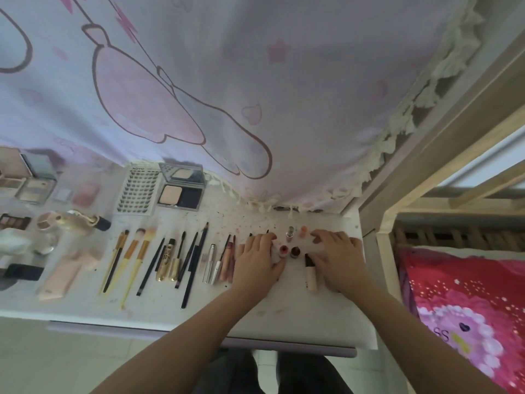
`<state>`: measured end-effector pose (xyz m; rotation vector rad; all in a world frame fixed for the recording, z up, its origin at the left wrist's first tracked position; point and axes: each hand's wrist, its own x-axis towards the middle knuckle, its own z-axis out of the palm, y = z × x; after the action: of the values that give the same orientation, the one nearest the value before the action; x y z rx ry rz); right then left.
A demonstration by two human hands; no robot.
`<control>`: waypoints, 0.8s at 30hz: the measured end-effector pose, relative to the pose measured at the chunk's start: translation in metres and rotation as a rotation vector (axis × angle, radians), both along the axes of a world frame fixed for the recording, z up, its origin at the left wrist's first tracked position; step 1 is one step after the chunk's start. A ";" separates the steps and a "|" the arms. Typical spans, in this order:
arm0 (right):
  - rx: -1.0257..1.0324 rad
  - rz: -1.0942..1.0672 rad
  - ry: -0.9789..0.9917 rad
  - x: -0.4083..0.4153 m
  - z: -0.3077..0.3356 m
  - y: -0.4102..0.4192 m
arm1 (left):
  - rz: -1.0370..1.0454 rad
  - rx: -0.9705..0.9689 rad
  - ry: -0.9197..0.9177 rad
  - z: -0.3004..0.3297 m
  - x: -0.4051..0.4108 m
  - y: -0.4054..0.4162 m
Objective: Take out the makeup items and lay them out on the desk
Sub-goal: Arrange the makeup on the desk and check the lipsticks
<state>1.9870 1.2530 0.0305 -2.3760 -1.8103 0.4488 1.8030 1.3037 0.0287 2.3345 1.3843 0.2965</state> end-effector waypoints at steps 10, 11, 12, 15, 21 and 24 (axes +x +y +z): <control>-0.230 0.214 -0.233 -0.006 0.012 0.018 | -0.069 -0.215 0.227 -0.007 0.053 -0.048; -0.232 0.240 -0.266 -0.009 0.011 0.019 | -0.055 -0.204 0.278 -0.011 0.057 -0.049; -0.237 0.259 -0.290 -0.012 0.010 0.021 | -0.043 -0.194 0.324 -0.014 0.060 -0.049; -0.240 0.281 -0.299 -0.014 0.008 0.022 | 0.014 -0.198 0.369 -0.019 0.065 -0.049; -0.201 0.231 -0.182 -0.012 0.016 0.013 | 0.082 -0.201 0.288 -0.016 0.059 -0.054; -0.235 0.135 -0.068 -0.016 0.021 0.004 | 0.084 -0.189 0.269 -0.011 0.049 -0.060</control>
<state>1.9707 1.2575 0.0516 -2.4525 -2.0610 0.6367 1.8522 1.2436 0.0179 2.2236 1.5628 -0.1261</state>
